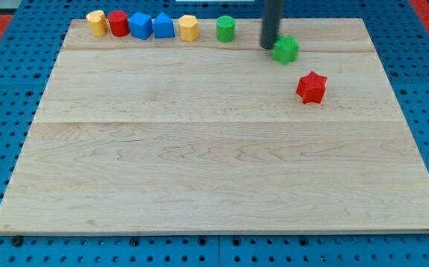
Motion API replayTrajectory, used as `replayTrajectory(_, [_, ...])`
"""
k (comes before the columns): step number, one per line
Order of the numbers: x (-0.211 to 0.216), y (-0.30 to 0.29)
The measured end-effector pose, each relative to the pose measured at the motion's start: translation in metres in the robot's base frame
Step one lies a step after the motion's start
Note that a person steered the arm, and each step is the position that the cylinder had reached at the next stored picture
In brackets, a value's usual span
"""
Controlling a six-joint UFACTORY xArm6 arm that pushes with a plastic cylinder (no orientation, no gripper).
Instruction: Push the green circle diagonal to the yellow hexagon
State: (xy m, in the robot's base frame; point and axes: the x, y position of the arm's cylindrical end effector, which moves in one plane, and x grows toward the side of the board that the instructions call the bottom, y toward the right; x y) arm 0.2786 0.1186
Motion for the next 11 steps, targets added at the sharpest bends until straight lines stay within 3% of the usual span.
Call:
replayTrajectory(1, [-0.030, -0.012])
replayTrajectory(2, [-0.002, 0.037])
replayTrajectory(3, [0.035, 0.034])
replayTrajectory(4, [-0.032, 0.019])
replayTrajectory(6, [-0.086, -0.088])
replayTrajectory(7, [-0.076, -0.152])
replayTrajectory(8, [-0.030, -0.157])
replayTrajectory(9, [0.018, -0.112])
replayTrajectory(10, [0.033, -0.137])
replayTrajectory(11, [0.024, -0.203])
